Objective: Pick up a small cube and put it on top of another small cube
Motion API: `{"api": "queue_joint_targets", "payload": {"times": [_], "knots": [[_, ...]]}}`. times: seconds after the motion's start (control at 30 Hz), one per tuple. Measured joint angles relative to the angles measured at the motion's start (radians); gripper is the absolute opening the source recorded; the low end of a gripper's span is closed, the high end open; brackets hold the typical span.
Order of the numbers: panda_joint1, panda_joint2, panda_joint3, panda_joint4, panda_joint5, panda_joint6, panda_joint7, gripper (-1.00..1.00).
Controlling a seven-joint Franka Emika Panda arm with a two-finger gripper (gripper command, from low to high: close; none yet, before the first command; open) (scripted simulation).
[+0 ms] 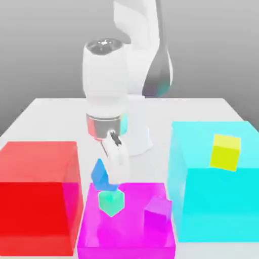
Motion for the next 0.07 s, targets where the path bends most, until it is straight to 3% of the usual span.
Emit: {"api": "queue_joint_targets", "payload": {"times": [0.07], "knots": [[0.0, 0.0, 0.0, 0.0, 0.0, 0.0, 0.0, 1.0]]}}
